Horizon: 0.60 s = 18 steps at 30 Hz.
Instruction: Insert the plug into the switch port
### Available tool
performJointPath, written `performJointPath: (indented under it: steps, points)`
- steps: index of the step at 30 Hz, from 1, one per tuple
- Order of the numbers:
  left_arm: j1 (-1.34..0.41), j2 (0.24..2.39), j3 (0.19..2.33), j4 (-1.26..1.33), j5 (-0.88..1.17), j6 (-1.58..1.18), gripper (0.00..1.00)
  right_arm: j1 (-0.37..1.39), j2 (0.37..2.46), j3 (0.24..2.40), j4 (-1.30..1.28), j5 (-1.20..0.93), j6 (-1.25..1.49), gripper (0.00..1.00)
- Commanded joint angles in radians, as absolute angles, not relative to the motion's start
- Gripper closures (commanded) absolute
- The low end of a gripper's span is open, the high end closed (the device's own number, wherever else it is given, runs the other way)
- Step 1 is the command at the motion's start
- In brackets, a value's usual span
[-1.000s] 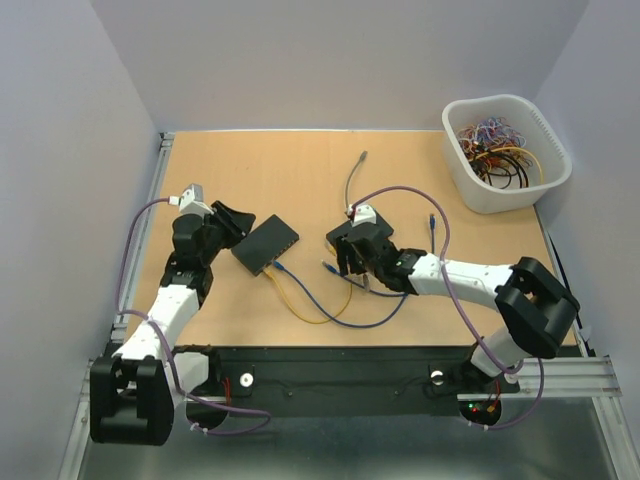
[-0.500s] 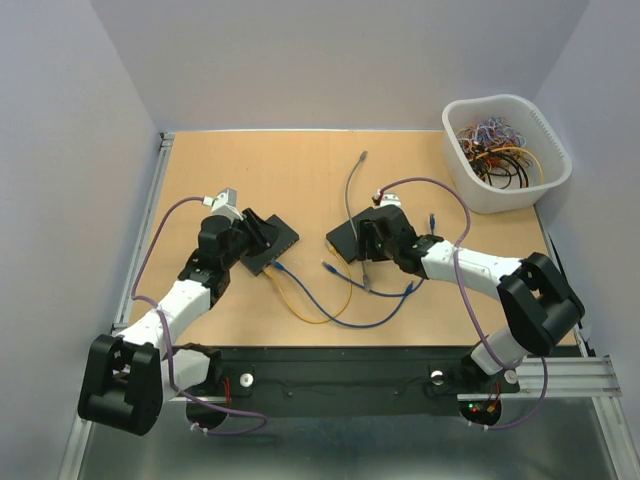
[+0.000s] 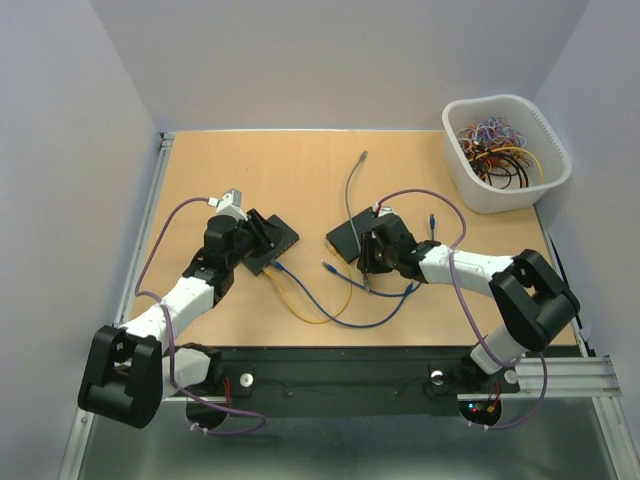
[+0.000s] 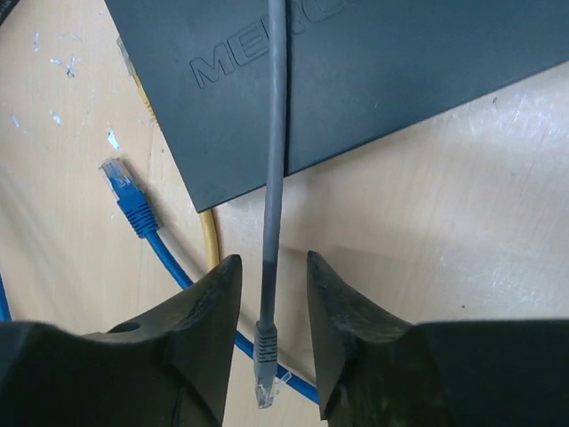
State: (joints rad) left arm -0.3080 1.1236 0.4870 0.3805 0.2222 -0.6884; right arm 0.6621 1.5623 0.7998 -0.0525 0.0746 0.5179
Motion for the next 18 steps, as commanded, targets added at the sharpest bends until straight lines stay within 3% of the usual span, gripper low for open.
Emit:
performJointPath:
  steps: [1,2,7,14,18]
  points:
    - [-0.319,1.109,0.522,0.437,0.210,-0.690,0.52,0.667,1.555,0.775,-0.015,0.041,0.537,0.63]
    - [-0.321,1.108,0.520,0.437,0.209,-0.692,0.52,0.667,1.552,0.773,-0.015,0.041,0.535,0.68]
    - [-0.334,1.103,0.517,0.437,0.210,-0.693,0.52,0.667,1.548,0.775,-0.014,0.032,0.537,0.74]
    - [-0.388,1.052,0.517,0.425,0.207,-0.696,0.52,0.667,1.505,0.779,-0.008,0.011,0.548,0.97]
    - [-0.445,1.000,0.514,0.416,0.199,-0.689,0.52,0.669,1.395,0.787,-0.008,0.009,0.557,1.00]
